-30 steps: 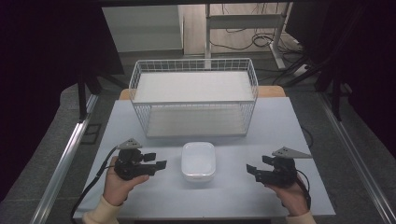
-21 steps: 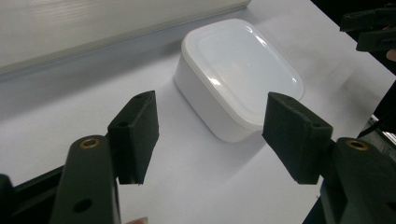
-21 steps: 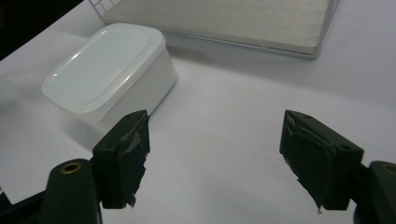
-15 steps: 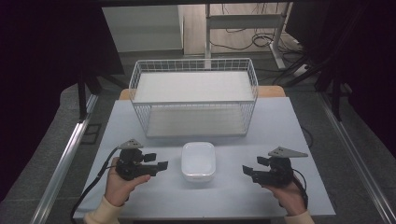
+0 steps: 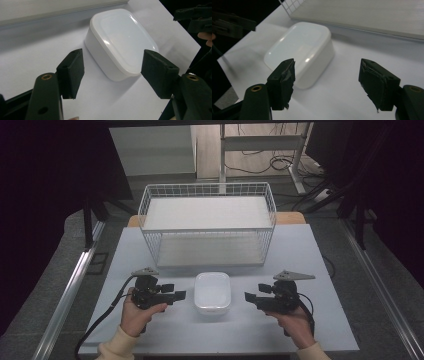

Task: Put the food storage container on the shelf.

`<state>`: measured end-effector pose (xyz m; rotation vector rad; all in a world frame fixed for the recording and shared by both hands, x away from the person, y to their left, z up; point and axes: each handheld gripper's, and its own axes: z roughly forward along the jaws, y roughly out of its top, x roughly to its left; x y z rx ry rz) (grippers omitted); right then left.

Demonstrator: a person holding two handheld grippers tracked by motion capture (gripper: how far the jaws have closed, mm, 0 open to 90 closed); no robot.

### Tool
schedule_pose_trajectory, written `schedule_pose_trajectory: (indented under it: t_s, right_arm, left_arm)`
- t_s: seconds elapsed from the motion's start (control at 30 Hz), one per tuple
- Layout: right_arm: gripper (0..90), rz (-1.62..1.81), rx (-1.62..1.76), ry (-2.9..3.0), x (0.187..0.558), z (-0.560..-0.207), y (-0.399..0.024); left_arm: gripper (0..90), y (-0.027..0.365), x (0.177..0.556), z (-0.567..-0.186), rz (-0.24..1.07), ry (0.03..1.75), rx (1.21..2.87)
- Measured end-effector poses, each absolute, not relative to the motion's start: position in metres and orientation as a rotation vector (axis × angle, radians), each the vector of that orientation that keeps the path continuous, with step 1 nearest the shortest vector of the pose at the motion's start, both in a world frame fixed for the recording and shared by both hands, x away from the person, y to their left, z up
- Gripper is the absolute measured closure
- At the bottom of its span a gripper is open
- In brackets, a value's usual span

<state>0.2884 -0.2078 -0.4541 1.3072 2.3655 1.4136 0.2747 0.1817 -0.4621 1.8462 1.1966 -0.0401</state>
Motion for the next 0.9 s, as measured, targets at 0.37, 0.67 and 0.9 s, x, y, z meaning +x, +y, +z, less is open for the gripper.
schedule_pose_trajectory:
  t_s: [0.37,0.67,0.9]
  right_arm:
    - [34.1,1.421,1.425,2.435,0.32,-0.465,-0.17]
    - [37.1,1.408,1.474,2.483,0.329,-0.48,-0.155]
    - [38.5,1.411,1.523,2.502,0.331,-0.489,-0.153]
  left_arm:
    - [38.7,0.175,0.306,-0.479,-0.193,1.26,1.762]
    - [39.8,0.161,0.314,-0.49,-0.275,1.259,1.762]
    - [41.0,0.158,0.32,-0.499,-0.33,1.267,1.755]
